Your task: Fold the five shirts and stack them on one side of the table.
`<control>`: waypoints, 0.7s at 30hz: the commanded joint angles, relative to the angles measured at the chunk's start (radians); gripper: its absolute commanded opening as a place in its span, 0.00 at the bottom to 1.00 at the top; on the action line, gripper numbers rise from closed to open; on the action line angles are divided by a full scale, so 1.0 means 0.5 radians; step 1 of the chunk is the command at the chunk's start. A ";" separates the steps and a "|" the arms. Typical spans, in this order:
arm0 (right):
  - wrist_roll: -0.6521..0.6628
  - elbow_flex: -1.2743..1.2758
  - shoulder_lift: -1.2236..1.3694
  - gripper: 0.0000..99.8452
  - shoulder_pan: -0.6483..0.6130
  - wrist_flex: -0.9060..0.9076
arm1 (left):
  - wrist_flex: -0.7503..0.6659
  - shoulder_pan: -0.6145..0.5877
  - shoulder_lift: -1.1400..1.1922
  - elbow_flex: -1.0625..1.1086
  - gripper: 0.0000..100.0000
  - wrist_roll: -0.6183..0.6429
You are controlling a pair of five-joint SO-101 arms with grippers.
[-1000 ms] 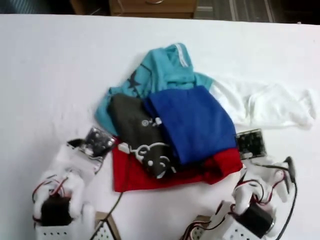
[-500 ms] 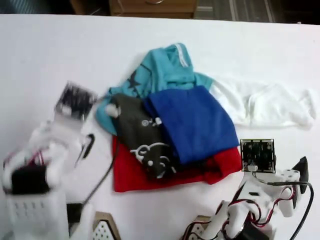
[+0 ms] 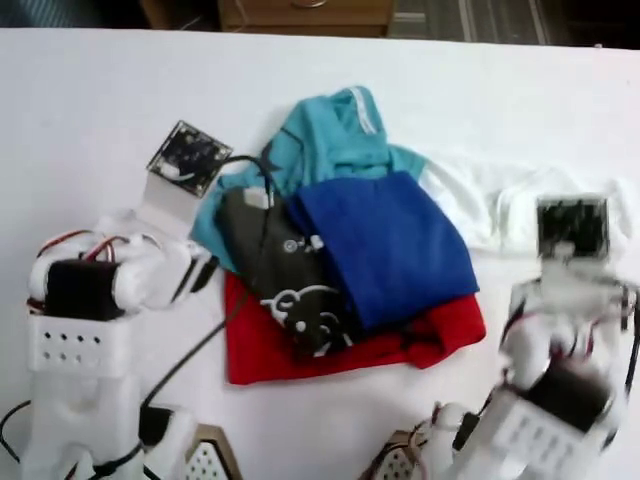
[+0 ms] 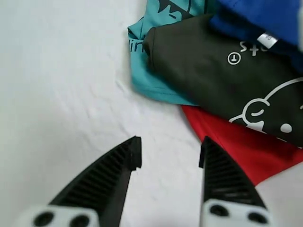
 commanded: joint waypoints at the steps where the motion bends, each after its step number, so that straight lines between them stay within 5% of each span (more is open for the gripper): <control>1: -0.150 -0.249 0.287 0.21 -0.226 0.078 | -0.043 0.015 0.006 -0.075 0.22 0.015; 9: -0.187 -0.178 0.410 0.21 -0.566 0.112 | -0.150 0.015 0.043 -0.081 0.22 0.101; 21: -0.178 -0.015 0.397 0.21 -0.588 0.121 | -0.163 0.322 0.598 -0.201 0.22 0.227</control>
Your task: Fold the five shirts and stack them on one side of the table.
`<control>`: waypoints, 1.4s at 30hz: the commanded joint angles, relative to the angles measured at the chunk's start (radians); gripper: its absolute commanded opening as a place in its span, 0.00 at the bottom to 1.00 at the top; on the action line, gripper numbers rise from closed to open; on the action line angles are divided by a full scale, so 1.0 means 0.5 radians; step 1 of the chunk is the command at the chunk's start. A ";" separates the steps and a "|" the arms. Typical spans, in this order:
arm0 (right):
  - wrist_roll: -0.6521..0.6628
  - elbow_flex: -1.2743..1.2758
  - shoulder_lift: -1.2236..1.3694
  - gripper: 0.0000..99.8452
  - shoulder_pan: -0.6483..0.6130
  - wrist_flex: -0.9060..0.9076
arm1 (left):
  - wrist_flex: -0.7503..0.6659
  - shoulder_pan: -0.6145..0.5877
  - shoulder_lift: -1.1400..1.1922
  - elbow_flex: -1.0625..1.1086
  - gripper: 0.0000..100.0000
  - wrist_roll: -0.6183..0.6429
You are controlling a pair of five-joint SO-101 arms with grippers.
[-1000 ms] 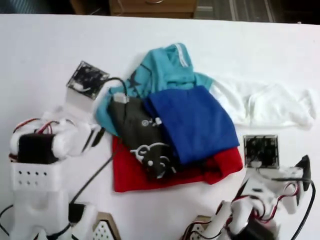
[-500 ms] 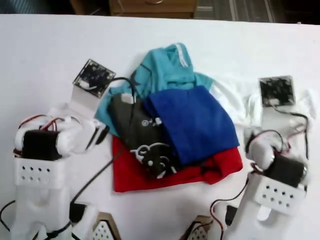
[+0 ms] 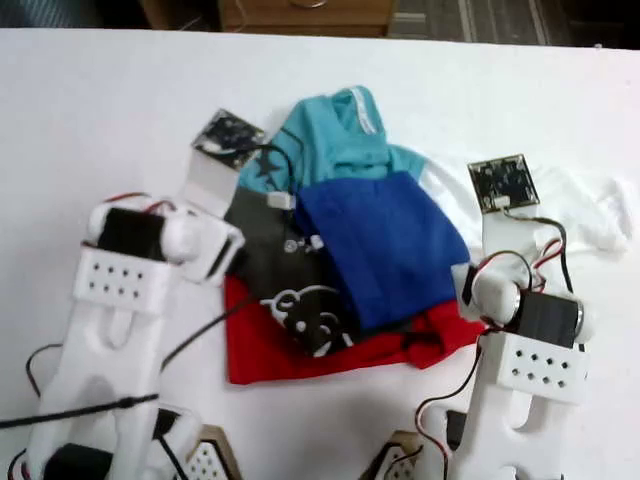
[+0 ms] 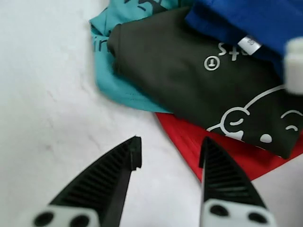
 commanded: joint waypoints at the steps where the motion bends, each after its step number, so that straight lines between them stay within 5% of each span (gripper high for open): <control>1: -0.006 -0.009 -0.008 0.21 -0.020 0.005 | -0.021 0.068 0.080 -0.121 0.22 0.021; 22: 0.000 0.313 -0.005 0.21 -0.051 -0.060 | -0.071 0.221 0.534 -0.170 0.27 0.009; 33: 0.009 0.304 -0.005 0.21 0.075 -0.041 | -0.009 0.328 1.188 -0.735 0.31 0.083; 42: 0.267 0.304 -0.005 0.21 0.097 -0.044 | -0.006 0.439 1.798 -1.057 0.31 0.092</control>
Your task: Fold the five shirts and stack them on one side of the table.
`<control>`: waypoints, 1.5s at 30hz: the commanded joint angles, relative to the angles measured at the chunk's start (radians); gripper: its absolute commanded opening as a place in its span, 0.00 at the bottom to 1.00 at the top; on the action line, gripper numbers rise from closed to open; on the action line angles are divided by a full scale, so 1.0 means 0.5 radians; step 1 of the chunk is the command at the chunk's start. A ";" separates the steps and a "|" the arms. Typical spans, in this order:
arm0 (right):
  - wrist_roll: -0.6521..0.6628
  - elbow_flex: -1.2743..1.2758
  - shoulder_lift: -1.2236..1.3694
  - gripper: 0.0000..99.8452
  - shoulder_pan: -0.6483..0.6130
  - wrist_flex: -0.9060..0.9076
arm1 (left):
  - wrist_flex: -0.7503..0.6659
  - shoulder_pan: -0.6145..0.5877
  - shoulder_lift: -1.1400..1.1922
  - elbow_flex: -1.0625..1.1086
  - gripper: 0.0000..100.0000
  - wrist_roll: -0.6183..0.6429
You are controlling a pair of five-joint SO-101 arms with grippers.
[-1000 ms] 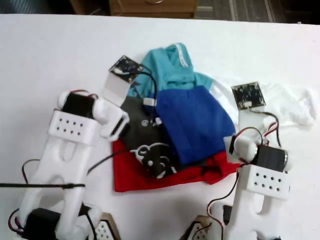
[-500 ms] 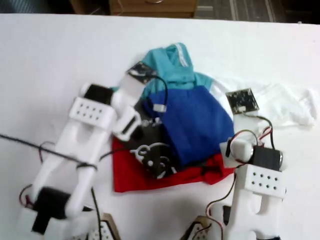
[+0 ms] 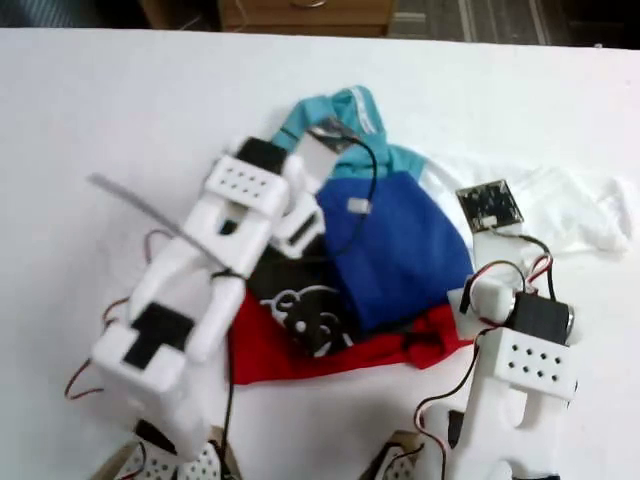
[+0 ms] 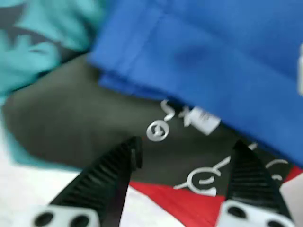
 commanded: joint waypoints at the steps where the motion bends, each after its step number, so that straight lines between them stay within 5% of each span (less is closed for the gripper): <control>1: 0.040 -0.025 -0.005 0.21 0.017 -0.008 | 0.015 -0.006 0.255 -0.161 0.31 0.015; 7: 0.031 -0.025 -0.005 0.21 0.112 -0.103 | 0.319 -0.095 0.921 -0.658 0.28 0.068; 12: 0.028 -0.025 -0.005 0.21 0.186 -0.127 | 0.629 -0.129 1.470 -1.290 0.02 0.322; 18: 0.028 -0.025 -0.005 0.21 0.186 -0.127 | 0.632 -0.264 1.513 -1.379 0.03 0.473; 28: 0.028 -0.018 -0.005 0.21 0.186 -0.130 | 0.629 -1.338 1.458 -1.201 0.03 0.095; 36: 0.028 -0.018 -0.005 0.21 0.186 -0.130 | 0.629 -2.280 1.458 -1.732 0.02 -0.384; 45: 0.028 -0.015 -0.008 0.21 0.186 -0.127 | 0.632 -2.676 1.458 -2.140 0.02 -0.651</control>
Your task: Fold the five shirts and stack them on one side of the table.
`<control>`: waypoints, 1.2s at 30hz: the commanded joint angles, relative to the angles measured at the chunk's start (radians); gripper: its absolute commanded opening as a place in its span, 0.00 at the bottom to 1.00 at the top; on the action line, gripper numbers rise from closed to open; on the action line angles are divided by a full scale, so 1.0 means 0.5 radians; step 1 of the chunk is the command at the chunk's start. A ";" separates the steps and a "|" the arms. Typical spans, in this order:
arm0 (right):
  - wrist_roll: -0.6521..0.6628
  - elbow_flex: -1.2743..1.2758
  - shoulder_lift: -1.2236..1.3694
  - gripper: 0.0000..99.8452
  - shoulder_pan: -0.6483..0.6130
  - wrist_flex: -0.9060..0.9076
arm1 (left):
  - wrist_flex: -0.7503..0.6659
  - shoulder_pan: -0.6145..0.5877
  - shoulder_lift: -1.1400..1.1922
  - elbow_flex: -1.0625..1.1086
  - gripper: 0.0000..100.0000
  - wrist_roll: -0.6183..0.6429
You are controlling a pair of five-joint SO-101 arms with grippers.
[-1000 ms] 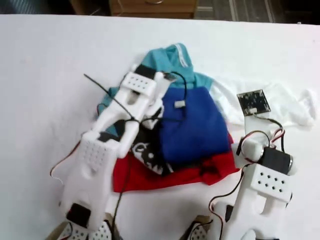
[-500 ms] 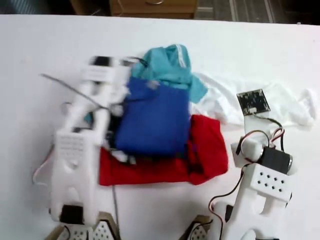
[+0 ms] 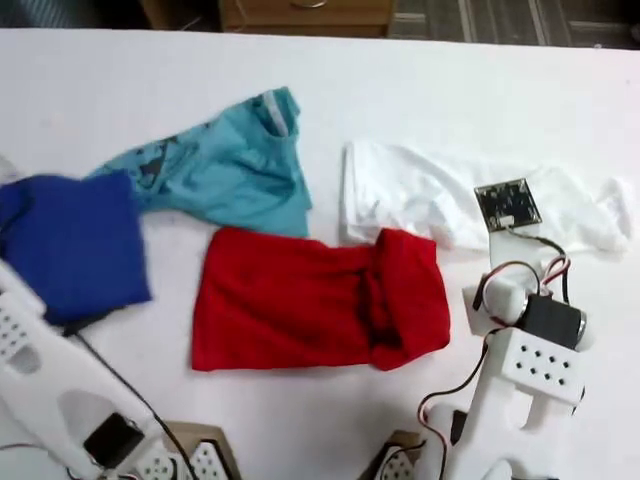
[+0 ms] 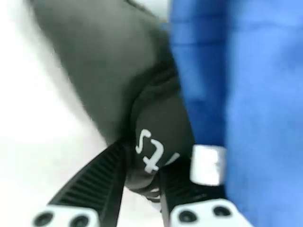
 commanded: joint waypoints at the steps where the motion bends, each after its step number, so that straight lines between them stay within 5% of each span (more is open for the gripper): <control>1: 0.006 -0.015 -0.008 0.21 0.023 -0.029 | 0.021 -0.080 -0.034 -0.124 0.03 -0.037; 11: 0.006 -0.012 -0.008 0.21 0.011 -0.020 | 0.028 0.298 -0.927 0.505 0.29 -0.034; 20: 0.006 -0.012 -0.002 0.21 0.011 -0.032 | -0.218 1.442 -1.869 1.539 0.29 0.172; 24: 0.006 -0.012 0.005 0.21 0.017 -0.032 | -0.657 1.771 -1.746 1.735 0.29 0.368; 29: 0.018 -0.012 -0.005 0.21 0.020 -0.032 | -0.954 1.909 -1.332 1.695 0.29 0.448; 36: 0.018 -0.015 -0.005 0.21 0.020 -0.035 | -0.816 1.896 -0.457 1.014 0.28 0.516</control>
